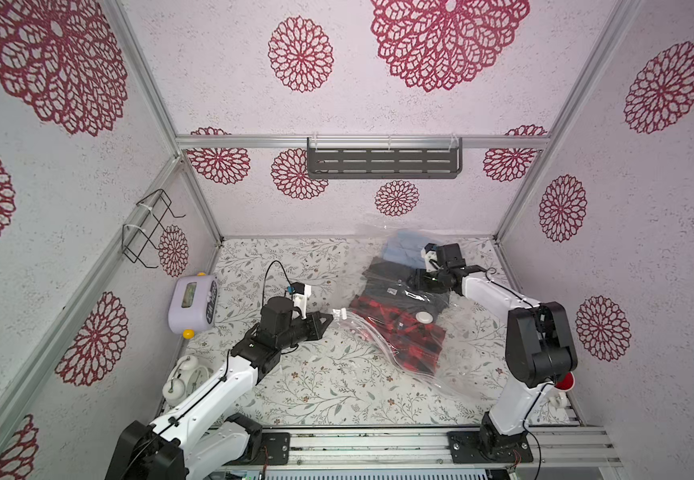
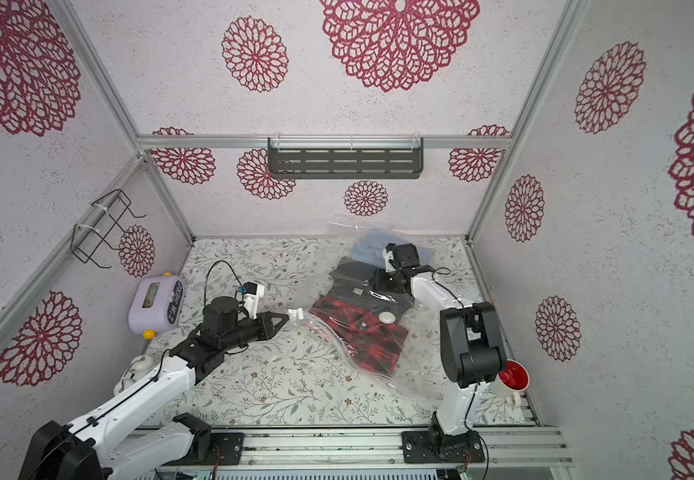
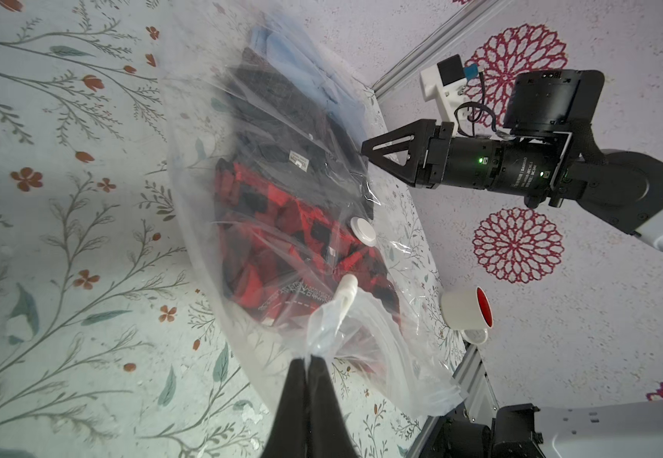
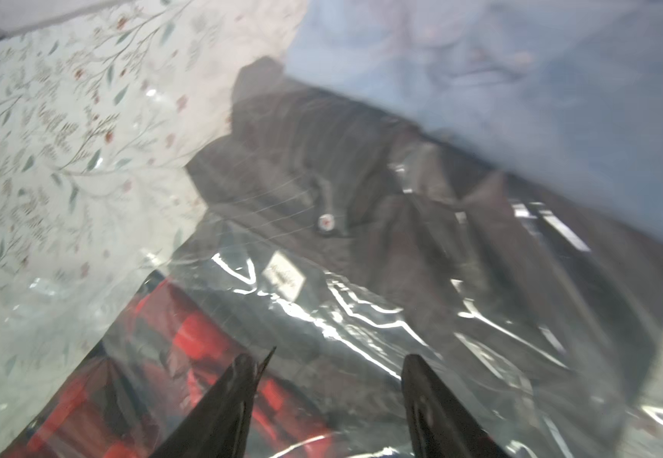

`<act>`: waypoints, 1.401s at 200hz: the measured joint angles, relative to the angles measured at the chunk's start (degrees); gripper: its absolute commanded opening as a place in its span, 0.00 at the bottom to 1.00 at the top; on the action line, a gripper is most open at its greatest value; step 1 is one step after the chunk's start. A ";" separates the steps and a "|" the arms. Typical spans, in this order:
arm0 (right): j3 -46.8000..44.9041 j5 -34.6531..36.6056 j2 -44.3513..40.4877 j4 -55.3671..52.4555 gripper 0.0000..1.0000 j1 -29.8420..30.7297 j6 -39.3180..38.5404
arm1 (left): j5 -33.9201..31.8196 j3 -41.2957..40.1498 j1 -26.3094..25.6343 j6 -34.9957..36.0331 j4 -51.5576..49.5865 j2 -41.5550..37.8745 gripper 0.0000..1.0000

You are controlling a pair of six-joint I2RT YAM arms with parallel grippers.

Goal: Place the folded shirt into the vacuum bag
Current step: Adjust the vacuum bag at the center of the board.

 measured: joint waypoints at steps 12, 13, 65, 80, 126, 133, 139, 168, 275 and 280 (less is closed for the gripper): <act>-1.42 -1.38 1.60 0.68 0.60 1.97 -0.59 | -1.42 -0.24 0.02 0.26 -0.37 -0.94 0.00; -1.62 -1.38 1.84 0.68 0.60 2.19 -0.72 | -1.51 -0.26 0.02 0.26 -0.39 -0.98 0.00; -5.09 1.60 5.22 2.14 0.56 4.55 -3.02 | -2.29 -2.27 5.11 -1.38 -0.09 -1.18 0.00; -5.09 3.39 4.85 1.99 0.58 5.33 -3.85 | -0.02 -2.67 7.30 -2.38 0.17 -0.87 0.00; -5.29 5.92 -2.40 -1.46 0.64 11.39 -8.04 | 5.09 -2.67 8.31 -4.39 2.16 0.44 0.00; -5.18 5.49 -4.46 -1.57 0.65 12.92 -8.94 | 5.31 -2.67 8.33 -4.52 2.16 0.52 0.00; -4.96 4.96 -6.14 -1.75 0.65 14.27 -9.66 | 5.35 -2.67 8.35 -4.63 2.14 0.55 0.00; -3.80 3.82 -13.68 -1.36 0.67 23.04 -14.05 | 5.60 -2.67 8.44 -4.94 1.86 0.66 0.00; -20.70 35.80 -19.58 6.47 0.73 48.63 -19.87 | 7.52 -2.95 6.67 -5.73 -0.07 -4.98 0.00; -21.22 37.79 -19.58 6.91 0.72 49.07 -19.78 | 7.52 -3.02 6.54 -5.75 -0.33 -5.57 0.00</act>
